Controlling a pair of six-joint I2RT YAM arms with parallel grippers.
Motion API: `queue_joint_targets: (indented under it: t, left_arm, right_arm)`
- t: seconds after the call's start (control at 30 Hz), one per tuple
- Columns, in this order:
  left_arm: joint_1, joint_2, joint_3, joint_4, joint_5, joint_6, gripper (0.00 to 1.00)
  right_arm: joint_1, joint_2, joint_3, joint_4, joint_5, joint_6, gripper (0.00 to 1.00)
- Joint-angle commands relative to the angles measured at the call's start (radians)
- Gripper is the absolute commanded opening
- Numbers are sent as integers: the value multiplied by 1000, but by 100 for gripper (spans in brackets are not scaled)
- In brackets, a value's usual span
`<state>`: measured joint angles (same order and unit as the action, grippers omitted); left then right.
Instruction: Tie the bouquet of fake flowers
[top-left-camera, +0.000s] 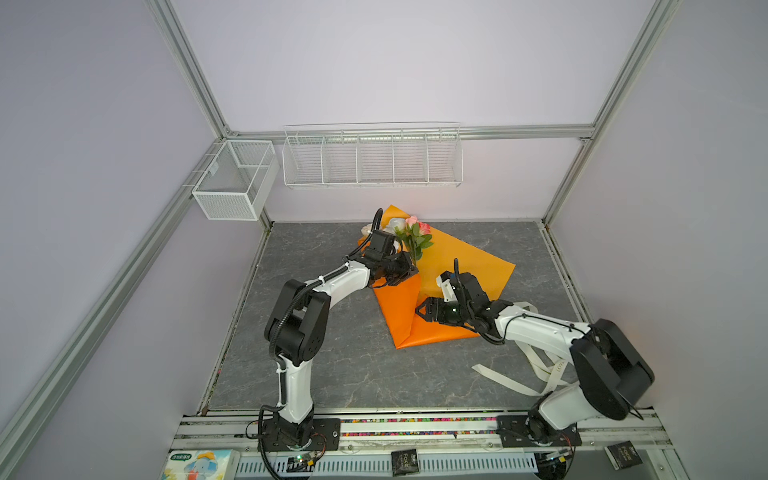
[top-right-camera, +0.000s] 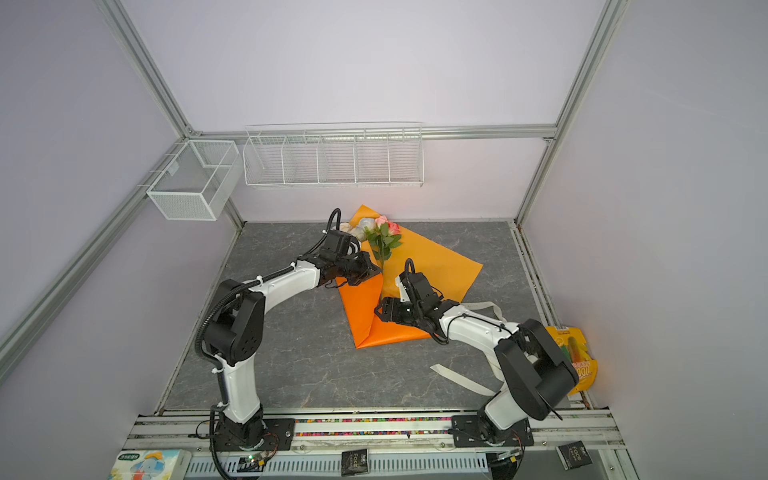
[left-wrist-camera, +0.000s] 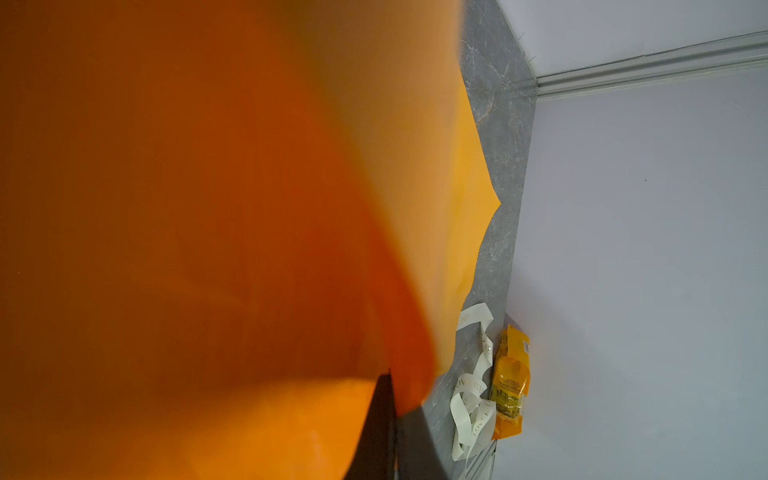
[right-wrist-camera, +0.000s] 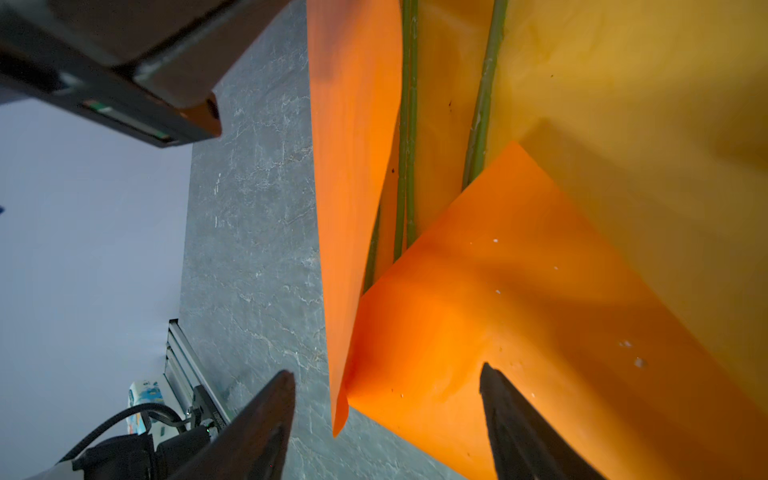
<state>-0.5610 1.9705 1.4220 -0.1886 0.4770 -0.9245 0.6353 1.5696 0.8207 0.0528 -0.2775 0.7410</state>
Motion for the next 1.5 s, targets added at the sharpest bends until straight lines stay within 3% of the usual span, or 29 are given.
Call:
queue_joint_targets:
  t: [0.0,0.2,0.4,0.47,0.53,0.6,0.7,0.83,0.9,1.03,1.2,1.3,1.47]
  left_arm:
    - [-10,22,41,27,30,-14,5]
    - [-29,34,66,26,57,-15,5]
    - [-33,40,74,29,51,-17,7]
    - [-33,43,85,15,54,-4,13]
    - [-34,35,112,-36,47,38,32]
    - [-33,16,138,-104,29,95,47]
    - [-31,-50,138,-186,-25,182,57]
    - [-11,-191,36,-179,-86,228,61]
    - [18,-257,-50,-133,-108,213,60]
    - [99,-286,-184,-30,-43,167,47]
    - [116,-171,-167,14,67,161,35]
    - [111,-98,-137,82,140,130,34]
    - [80,5,-102,92,153,127,33]
  right_arm:
    - [-8,60,42,119,-45,37,75]
    - [-24,159,98,173,-57,64,66]
    - [-51,194,126,135,-45,58,27]
    - [-58,200,127,142,-57,59,15]
    - [-63,207,136,106,-43,64,9]
    - [-68,215,134,80,-26,71,8]
    - [-83,240,136,71,-37,83,8]
    - [-88,270,158,33,-49,64,8]
    - [-88,278,169,17,-54,49,7]
    - [-89,278,177,15,-60,20,8]
    - [-92,286,220,-80,-30,-4,8]
    - [-91,288,216,-96,-19,6,8]
    - [-91,293,216,-100,-16,2,8]
